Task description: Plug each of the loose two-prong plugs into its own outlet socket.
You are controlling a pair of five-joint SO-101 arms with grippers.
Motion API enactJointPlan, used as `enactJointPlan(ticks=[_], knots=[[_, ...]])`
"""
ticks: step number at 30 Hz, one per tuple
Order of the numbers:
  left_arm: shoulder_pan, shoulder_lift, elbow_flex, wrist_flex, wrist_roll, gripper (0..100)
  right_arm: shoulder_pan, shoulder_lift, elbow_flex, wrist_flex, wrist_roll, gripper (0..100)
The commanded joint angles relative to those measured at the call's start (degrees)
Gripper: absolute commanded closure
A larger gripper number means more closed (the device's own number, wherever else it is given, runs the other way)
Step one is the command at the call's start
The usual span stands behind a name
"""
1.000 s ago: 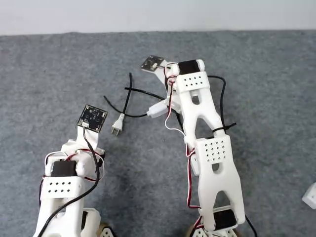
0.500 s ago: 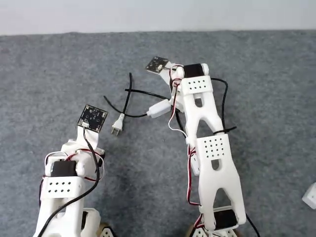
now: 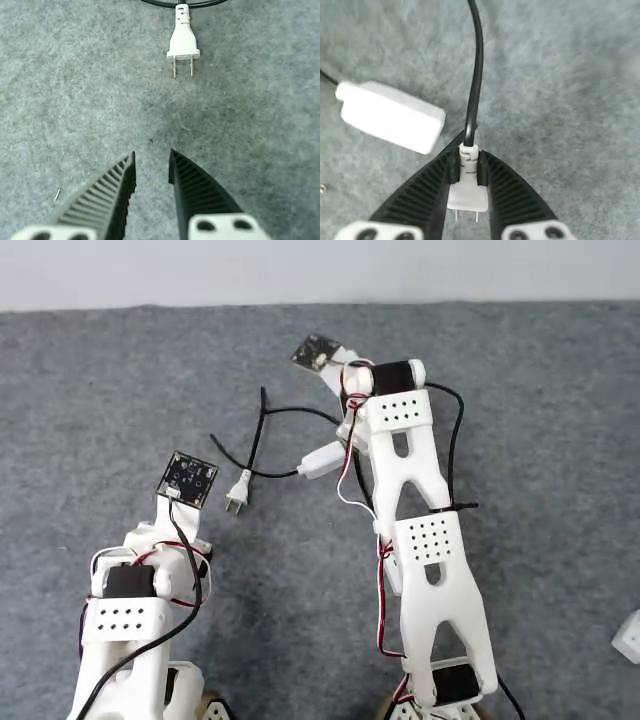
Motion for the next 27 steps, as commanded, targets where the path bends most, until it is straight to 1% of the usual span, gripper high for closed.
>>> enactJointPlan(ticks=[1, 7, 11, 14, 18, 21, 27], knots=[[0.5, 0.0, -0.4, -1.1, -0.5, 89, -0.1, -2.1, -3.8, 2.7, -3.3, 99.1], [0.6, 0.0, -0.4, -1.1, -0.4, 89, 2.5, -8.6, -2.0, 2.8, -14.9, 99.1], [0.6, 0.1, -0.4, -1.2, -0.4, 89, 4.4, -14.8, 0.4, 2.9, -20.3, 99.1], [0.7, 0.2, -0.4, -2.1, 2.2, 89, 4.4, -20.8, 8.4, 2.8, -22.8, 99.1], [1.1, 1.1, -0.4, -2.8, 3.0, 89, 3.6, -31.4, 22.9, 2.7, -24.8, 99.1], [2.9, 6.1, -1.8, -3.2, 3.1, 89, 3.2, -40.0, 31.4, 2.6, -26.5, 99.1], [3.0, 19.8, -8.2, -3.3, 2.7, 89, 0.0, -56.7, 46.0, 2.6, -27.8, 99.1]])
